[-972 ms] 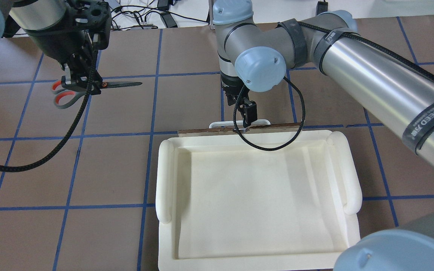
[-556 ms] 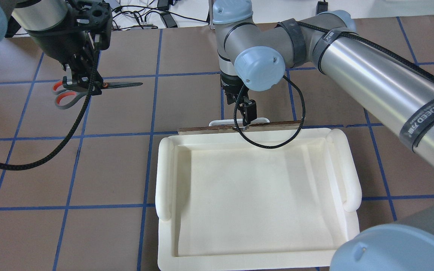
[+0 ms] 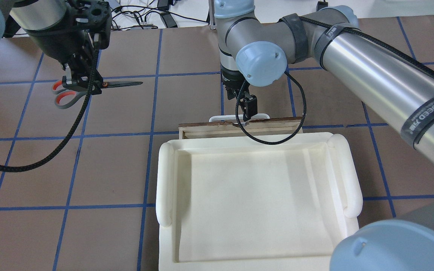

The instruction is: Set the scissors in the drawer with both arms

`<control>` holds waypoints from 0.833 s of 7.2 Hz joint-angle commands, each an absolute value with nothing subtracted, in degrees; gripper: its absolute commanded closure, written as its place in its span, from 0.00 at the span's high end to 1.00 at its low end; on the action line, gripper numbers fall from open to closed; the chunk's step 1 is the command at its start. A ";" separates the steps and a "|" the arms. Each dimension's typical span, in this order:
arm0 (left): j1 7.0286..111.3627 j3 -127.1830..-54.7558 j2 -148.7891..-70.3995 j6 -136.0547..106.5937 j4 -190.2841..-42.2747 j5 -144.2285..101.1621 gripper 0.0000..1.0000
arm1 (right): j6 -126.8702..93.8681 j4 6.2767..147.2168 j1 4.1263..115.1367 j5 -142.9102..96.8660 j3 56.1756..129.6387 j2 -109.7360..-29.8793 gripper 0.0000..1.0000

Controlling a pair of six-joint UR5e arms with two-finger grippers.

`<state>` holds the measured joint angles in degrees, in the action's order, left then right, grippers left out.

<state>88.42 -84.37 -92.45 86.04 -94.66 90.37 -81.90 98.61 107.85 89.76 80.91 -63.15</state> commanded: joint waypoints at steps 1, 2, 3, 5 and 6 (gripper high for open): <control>88.42 -84.38 -92.37 85.96 -94.66 90.26 0.00 | -81.39 98.70 107.49 89.82 80.51 -62.67 1.00; 88.42 -84.38 -92.37 86.04 -94.66 90.26 0.00 | -80.69 98.79 107.49 89.82 80.07 -62.41 1.00; 88.42 -84.38 -92.55 86.13 -94.66 90.18 0.00 | -80.68 98.79 107.49 89.82 79.02 -61.62 1.00; 88.42 -84.38 -92.46 86.13 -94.66 90.18 0.00 | -80.68 98.79 107.49 89.82 77.87 -60.82 1.00; 88.42 -84.38 -92.29 86.13 -94.66 90.09 0.00 | -80.60 98.79 107.49 89.82 77.78 -60.82 1.00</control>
<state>88.42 -84.38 -92.46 86.11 -94.66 90.16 -80.67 98.79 107.49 89.82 78.07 -60.96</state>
